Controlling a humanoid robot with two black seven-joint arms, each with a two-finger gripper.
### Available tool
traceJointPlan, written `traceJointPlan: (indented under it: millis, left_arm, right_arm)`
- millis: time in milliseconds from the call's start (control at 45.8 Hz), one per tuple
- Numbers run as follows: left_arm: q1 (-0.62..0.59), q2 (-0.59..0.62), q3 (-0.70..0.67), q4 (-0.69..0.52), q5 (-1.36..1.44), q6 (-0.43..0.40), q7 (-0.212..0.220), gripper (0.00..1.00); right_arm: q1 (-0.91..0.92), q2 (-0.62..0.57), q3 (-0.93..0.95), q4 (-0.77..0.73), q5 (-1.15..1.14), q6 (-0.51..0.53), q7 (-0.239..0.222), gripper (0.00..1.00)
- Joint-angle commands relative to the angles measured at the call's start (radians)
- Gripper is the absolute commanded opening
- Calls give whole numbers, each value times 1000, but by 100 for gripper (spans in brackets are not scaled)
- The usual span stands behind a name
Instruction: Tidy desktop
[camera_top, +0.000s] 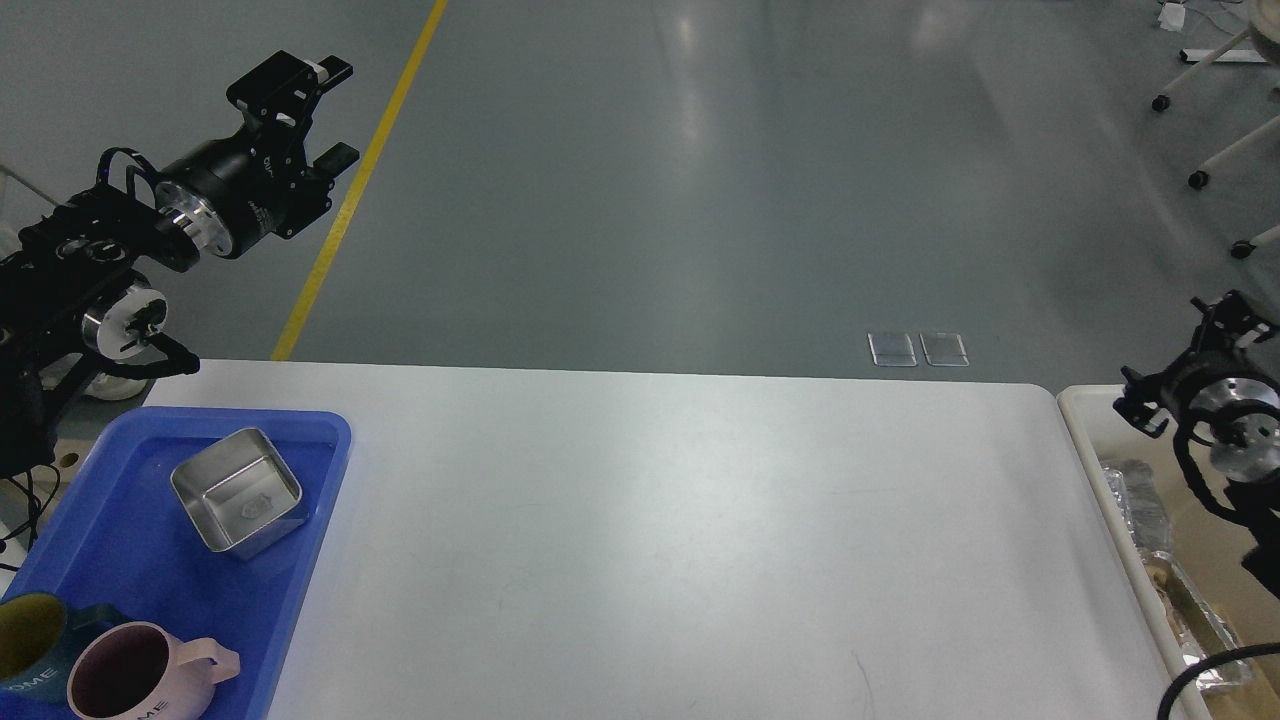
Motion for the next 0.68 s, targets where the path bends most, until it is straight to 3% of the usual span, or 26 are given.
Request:
traceJointPlan:
  millis: [0,218,502,655]
  left_arm:
    - [45,-3,-65,0,-143,5,0,97]
    - [129,-23,-145,0,-271,-3,-13,96]
    - [175,-40,-174,3,-340,-26,-14,97]
    - [186,-40,-194,8,-349,-66,-14,97]
  right_arm:
    - [26,75,45,1,0,12,6,100]
    - [46,216,114,13,0,122,13,100]
    - [63,287,147,41,0,317,34,100]
    - [67,317,147,47,0,356,36,100]
